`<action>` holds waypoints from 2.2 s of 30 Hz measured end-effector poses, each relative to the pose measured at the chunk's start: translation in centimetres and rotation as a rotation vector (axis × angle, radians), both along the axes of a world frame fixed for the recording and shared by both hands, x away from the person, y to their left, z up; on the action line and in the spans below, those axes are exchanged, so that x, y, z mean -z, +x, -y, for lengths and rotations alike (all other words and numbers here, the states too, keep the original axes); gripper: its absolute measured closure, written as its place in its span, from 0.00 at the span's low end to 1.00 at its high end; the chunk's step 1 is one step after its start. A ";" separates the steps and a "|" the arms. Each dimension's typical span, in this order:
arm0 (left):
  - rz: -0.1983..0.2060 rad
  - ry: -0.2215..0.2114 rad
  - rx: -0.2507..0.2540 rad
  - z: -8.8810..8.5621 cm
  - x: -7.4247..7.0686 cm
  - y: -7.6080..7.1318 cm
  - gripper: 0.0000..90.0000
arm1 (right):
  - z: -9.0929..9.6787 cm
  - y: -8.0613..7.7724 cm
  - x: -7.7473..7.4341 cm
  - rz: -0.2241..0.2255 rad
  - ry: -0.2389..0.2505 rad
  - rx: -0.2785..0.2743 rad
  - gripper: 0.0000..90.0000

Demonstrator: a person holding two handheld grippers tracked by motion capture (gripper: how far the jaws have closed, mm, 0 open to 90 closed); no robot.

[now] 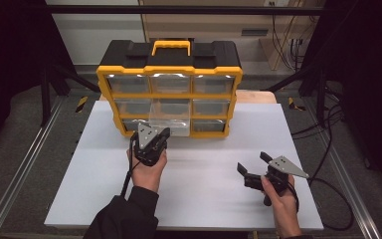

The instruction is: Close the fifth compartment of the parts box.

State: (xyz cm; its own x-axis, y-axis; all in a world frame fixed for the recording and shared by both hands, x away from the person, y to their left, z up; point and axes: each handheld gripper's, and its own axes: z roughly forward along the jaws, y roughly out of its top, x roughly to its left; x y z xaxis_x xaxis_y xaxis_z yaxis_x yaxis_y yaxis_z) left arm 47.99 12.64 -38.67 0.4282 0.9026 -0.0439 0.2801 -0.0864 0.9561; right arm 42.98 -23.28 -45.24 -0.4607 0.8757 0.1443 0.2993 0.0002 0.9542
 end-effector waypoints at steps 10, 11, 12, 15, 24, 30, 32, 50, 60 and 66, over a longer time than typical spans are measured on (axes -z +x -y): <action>-0.005 -0.011 -0.002 0.3 -0.4 0.5 0.99 | 0.0 0.0 0.0 0.002 0.007 -0.004 0.03; -0.006 -0.010 -0.002 0.4 -0.4 0.6 0.99 | 0.1 0.0 0.0 0.001 0.005 -0.004 0.03; -0.006 -0.008 -0.002 0.4 -0.5 0.7 0.99 | 0.1 0.0 0.0 0.001 0.006 -0.004 0.03; -0.008 -0.006 -0.004 0.4 -0.5 0.9 0.99 | 0.0 0.0 0.0 0.003 0.009 -0.004 0.03; -0.021 -0.017 -0.011 0.5 -0.6 1.4 0.99 | 0.0 0.0 -0.1 0.000 0.019 -0.003 0.03; -0.021 -0.011 -0.010 0.7 -0.7 1.8 0.99 | 0.0 0.0 -0.1 0.003 0.018 -0.004 0.03; -0.023 -0.011 -0.011 0.7 -0.7 1.9 1.00 | 0.0 0.0 -0.1 0.002 0.020 -0.004 0.03; -0.020 0.007 -0.016 0.8 -1.1 2.8 1.00 | 0.0 0.0 -0.1 0.006 0.020 -0.005 0.03; -0.034 0.002 -0.027 0.7 -1.2 3.5 0.99 | -0.1 0.0 -0.1 0.004 0.019 -0.005 0.03; -0.031 0.016 -0.025 0.8 -1.3 3.7 0.99 | 0.0 0.0 -0.1 0.006 0.021 -0.005 0.03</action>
State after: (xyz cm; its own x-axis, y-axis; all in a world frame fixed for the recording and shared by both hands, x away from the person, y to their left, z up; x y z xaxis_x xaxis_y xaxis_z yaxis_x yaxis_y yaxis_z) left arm 51.69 11.87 -37.39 0.4038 0.9139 -0.0419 0.3118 -0.0944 0.9454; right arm 42.95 -23.26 -45.09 -0.4658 0.8704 0.1596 0.2937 -0.0181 0.9557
